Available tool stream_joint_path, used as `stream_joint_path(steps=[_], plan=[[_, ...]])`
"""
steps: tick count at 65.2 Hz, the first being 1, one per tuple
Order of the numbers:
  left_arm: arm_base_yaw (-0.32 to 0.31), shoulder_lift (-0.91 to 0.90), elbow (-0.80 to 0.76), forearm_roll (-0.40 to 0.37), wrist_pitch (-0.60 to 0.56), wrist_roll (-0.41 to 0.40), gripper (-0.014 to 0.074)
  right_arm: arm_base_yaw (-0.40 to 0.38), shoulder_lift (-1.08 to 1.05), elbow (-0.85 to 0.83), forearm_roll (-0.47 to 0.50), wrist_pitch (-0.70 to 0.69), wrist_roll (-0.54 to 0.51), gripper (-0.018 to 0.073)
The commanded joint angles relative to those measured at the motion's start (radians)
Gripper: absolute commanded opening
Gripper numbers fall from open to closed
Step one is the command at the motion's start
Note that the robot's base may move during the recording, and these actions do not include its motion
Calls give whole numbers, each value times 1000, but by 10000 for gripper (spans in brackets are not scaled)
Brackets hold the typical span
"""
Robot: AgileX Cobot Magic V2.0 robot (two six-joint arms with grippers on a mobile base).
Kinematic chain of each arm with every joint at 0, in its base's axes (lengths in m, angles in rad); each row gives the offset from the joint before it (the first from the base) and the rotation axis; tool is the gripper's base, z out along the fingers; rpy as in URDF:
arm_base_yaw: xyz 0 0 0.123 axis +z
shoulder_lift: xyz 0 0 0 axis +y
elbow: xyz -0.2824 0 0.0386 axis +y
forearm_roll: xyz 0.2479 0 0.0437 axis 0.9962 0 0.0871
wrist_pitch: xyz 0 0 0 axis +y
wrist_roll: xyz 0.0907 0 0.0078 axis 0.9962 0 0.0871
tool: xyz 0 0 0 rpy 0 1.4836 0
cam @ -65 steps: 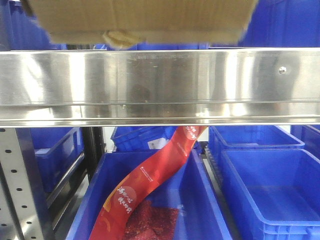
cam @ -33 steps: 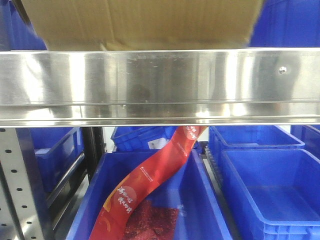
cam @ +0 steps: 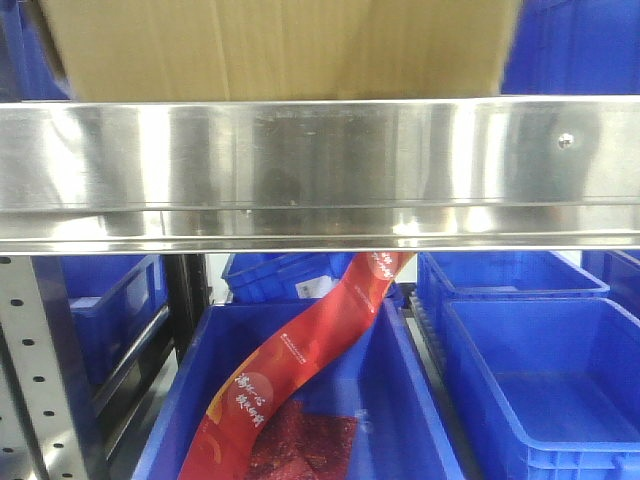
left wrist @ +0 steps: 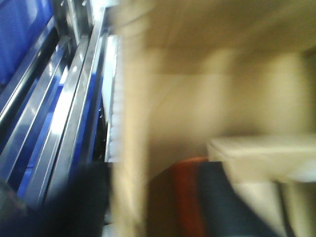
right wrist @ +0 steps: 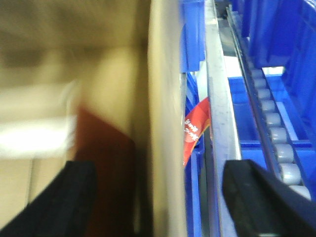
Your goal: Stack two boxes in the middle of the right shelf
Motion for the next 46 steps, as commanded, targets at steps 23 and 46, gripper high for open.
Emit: stream_joint_path(steps=[23, 46], plan=[[-4, -27, -10, 20, -27, 1, 362, -2, -55, -5, -5, -6, -1, 214], [-4, -50, 3, -158, -33, 178, -111, 0, -85, 5, 81, 40, -161, -162]])
